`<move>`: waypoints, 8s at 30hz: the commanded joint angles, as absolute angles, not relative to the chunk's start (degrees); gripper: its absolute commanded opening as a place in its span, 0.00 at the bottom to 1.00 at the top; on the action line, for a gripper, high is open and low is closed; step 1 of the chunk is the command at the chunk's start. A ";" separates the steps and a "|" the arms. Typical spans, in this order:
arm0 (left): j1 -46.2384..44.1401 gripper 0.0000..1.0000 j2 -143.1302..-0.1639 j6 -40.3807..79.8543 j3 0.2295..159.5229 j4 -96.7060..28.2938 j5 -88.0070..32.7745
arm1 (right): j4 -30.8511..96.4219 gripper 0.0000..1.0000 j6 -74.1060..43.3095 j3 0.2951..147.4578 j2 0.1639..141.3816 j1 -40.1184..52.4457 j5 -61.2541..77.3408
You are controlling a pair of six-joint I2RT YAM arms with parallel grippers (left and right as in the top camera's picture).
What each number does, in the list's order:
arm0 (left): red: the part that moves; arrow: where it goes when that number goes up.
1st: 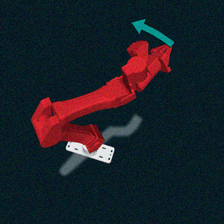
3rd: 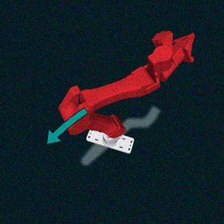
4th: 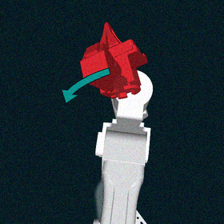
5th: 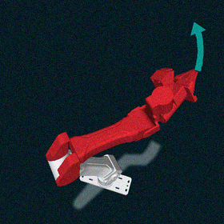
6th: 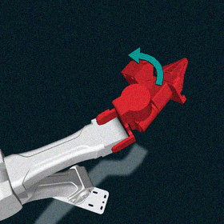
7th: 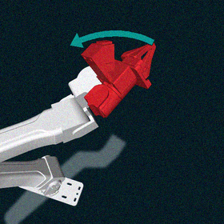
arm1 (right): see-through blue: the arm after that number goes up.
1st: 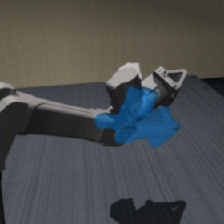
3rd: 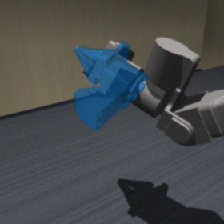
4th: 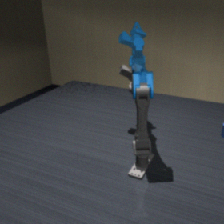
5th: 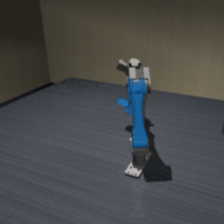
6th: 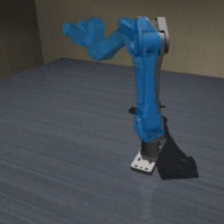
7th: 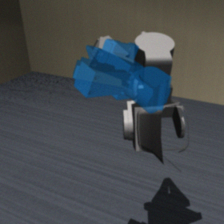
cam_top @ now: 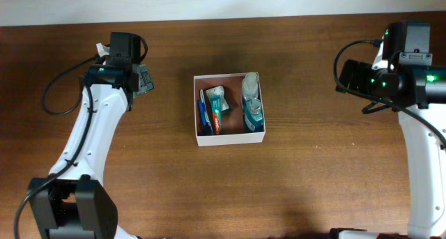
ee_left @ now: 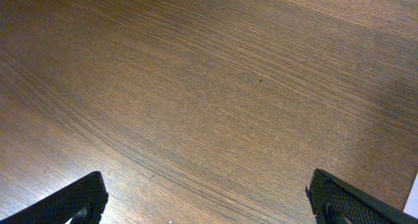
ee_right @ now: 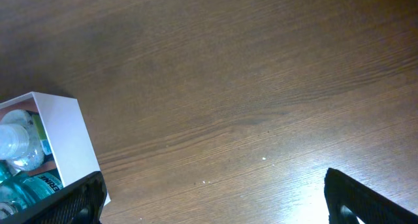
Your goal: Pack container
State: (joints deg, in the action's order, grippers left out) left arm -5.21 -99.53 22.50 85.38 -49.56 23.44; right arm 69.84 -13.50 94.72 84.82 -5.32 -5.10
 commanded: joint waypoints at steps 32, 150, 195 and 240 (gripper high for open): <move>-5.08 0.99 -98.87 22.24 85.97 -49.65 24.27 | -10.50 0.98 -7.94 12.25 12.86 0.69 -1.83; -5.06 0.99 -9.04 7.99 0.49 -3.38 13.32 | 4.56 0.98 -3.40 0.32 0.21 0.64 -1.74; -1.69 0.99 -0.30 3.14 0.54 -4.27 5.19 | 4.56 0.98 -3.40 0.32 0.21 0.64 -1.74; -1.69 0.99 -0.30 3.14 0.54 -4.27 5.32 | 4.56 0.98 -3.40 0.32 0.21 0.64 -1.74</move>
